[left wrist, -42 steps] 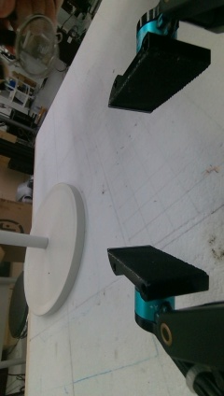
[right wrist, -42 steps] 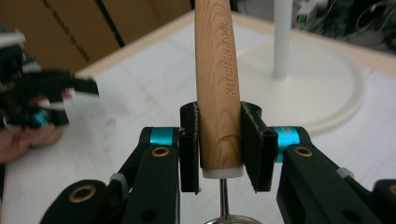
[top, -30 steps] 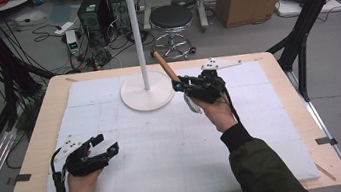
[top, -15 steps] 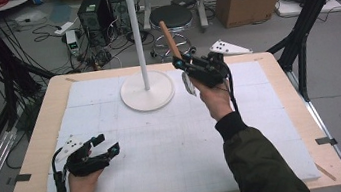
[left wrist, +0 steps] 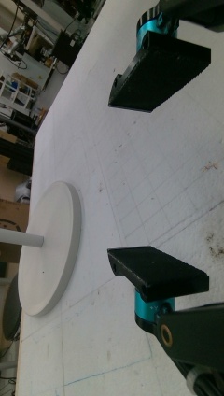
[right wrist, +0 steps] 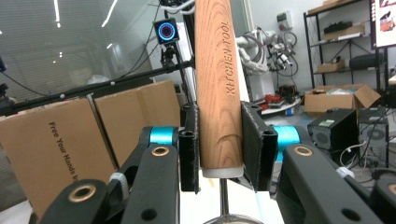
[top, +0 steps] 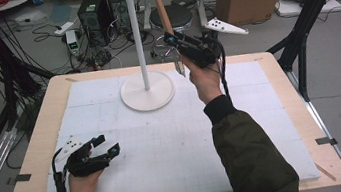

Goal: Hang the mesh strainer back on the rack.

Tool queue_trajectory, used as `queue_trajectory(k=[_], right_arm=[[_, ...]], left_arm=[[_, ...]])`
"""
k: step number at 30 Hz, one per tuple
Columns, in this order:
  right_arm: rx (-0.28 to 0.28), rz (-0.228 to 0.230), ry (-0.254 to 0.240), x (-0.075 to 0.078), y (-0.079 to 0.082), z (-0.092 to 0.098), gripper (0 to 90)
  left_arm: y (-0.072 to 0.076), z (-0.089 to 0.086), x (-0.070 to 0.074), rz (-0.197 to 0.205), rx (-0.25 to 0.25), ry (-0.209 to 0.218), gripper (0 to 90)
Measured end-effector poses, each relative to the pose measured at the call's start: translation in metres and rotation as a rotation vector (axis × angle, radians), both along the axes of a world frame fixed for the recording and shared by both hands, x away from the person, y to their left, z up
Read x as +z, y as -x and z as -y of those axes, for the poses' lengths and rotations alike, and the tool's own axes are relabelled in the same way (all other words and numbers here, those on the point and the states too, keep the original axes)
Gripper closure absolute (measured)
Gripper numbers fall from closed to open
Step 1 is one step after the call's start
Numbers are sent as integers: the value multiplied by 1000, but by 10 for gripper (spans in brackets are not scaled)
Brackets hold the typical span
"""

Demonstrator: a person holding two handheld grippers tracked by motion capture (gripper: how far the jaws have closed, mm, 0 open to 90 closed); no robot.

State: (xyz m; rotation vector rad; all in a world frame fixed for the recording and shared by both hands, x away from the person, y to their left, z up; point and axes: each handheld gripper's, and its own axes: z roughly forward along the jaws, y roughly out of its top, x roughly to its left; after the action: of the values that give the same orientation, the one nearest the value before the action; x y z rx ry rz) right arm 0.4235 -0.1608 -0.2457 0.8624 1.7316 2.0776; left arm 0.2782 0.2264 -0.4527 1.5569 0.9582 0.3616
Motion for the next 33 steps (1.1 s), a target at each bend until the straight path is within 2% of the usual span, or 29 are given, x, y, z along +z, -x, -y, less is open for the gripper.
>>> queue_trajectory(k=[5,9,14,24,33], right_arm=[[-4,3,10,11,-7,-5,705],[-17,3,-8,18,-14,-6,706],[-18,-1,-2,24,-20,-12,705],[-48,-19,19,23,-27,-19,705],[-67,4,50,26,-25,-27,706]], left_arm=[[0,0,0,-2,-2,8,232],[0,0,0,-5,0,13,232],[-1,-1,0,-6,-1,16,232],[-1,-2,-1,-6,-5,20,232],[-1,-1,-1,-6,-5,23,232]])
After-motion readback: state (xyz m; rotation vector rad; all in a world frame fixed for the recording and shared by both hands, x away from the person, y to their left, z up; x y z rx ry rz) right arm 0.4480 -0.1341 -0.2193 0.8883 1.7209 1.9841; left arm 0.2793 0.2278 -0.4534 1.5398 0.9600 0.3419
